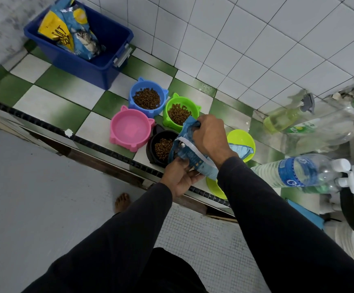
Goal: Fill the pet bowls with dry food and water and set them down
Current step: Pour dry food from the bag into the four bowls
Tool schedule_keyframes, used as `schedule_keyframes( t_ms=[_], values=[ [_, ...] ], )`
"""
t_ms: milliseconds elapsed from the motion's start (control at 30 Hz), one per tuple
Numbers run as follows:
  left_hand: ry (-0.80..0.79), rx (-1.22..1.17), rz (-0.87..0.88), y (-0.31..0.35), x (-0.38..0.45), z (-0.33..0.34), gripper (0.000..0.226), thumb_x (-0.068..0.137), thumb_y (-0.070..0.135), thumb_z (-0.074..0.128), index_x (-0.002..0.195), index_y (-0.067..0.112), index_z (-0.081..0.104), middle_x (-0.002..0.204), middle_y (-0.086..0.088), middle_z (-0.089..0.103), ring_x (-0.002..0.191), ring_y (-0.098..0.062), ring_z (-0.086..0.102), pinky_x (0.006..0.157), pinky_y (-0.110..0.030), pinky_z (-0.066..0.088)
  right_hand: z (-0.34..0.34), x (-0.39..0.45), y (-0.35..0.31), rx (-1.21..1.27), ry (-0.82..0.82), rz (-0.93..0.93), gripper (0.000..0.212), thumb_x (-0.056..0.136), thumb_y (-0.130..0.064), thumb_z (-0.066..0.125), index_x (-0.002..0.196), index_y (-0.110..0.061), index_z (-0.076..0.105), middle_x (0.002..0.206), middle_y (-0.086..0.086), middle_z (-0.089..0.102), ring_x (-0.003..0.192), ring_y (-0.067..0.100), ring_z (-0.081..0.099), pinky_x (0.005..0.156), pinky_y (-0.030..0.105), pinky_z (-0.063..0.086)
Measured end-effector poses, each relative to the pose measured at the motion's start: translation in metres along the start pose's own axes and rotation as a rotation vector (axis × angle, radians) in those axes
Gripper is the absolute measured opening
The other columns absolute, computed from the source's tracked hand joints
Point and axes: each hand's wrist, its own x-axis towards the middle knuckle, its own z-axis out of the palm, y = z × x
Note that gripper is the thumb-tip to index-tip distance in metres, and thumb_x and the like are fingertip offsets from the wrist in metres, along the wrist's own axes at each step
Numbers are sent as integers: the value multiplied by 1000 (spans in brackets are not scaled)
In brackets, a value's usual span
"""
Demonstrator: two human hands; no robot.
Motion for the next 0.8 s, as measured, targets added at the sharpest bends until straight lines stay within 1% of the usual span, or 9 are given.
schedule_keyframes(
  t_ms=[100, 167, 267, 367, 467, 533, 667, 733, 800],
  values=[
    [-4, 2, 6, -1, 0, -1, 35, 110, 15, 42, 144, 15, 52, 138, -20, 63, 113, -37, 67, 91, -55, 55, -2, -1, 3, 26, 4, 1, 15, 89, -7, 55, 90, -2, 70, 93, 24, 70, 89, 43, 63, 64, 28, 35],
    [1, 14, 14, -2, 0, -1, 34, 110, 15, 43, 142, 15, 53, 136, -19, 65, 114, -36, 67, 93, -55, 54, -3, -2, 6, 62, 11, 10, 15, 89, -6, 55, 89, -1, 69, 92, 25, 70, 89, 43, 63, 64, 29, 34],
    [17, 29, 19, -3, -1, 0, 31, 110, 17, 45, 139, 17, 55, 128, -16, 69, 110, -35, 69, 90, -54, 57, -4, -5, 12, 97, 21, 41, 14, 89, -7, 56, 90, -2, 69, 91, 22, 70, 89, 41, 63, 65, 27, 34],
    [30, 61, 27, -2, -2, 1, 30, 110, 16, 43, 137, 21, 55, 131, -16, 68, 112, -35, 68, 87, -53, 57, -5, -8, 19, 141, 46, 66, 11, 88, -7, 57, 81, -6, 65, 80, 14, 66, 84, 37, 63, 63, 26, 34],
    [36, 116, 36, 0, -3, 3, 31, 111, 16, 41, 138, 21, 54, 134, -17, 66, 119, -38, 65, 90, -54, 56, -7, -12, 30, 225, 96, 123, 12, 86, -8, 60, 84, -4, 71, 82, 14, 70, 82, 33, 65, 64, 30, 44],
    [44, 149, 53, 2, -4, 3, 30, 111, 16, 42, 138, 22, 55, 127, -14, 70, 115, -36, 67, 89, -52, 57, -9, -15, 38, 271, 120, 150, 14, 85, -8, 60, 85, -4, 73, 83, 15, 72, 80, 32, 64, 67, 33, 49],
    [57, 211, 88, 5, -7, 3, 26, 111, 15, 43, 130, 21, 59, 107, -7, 77, 98, -30, 73, 78, -45, 61, -11, -21, 52, 402, 139, 225, 11, 82, -9, 63, 82, -9, 74, 76, 9, 71, 73, 25, 63, 63, 28, 43],
    [58, 241, 102, 5, -9, 4, 25, 110, 14, 43, 129, 22, 59, 104, -6, 77, 94, -28, 72, 78, -44, 60, -11, -23, 58, 470, 150, 265, 10, 83, -11, 65, 84, -10, 75, 79, 9, 73, 77, 28, 67, 66, 34, 50],
    [53, 271, 122, 6, -11, 4, 25, 110, 14, 43, 128, 22, 59, 103, -5, 76, 94, -27, 72, 77, -43, 59, -9, -25, 63, 552, 152, 303, 10, 84, -12, 66, 87, -10, 75, 83, 11, 74, 82, 33, 69, 73, 45, 57]
  ],
)
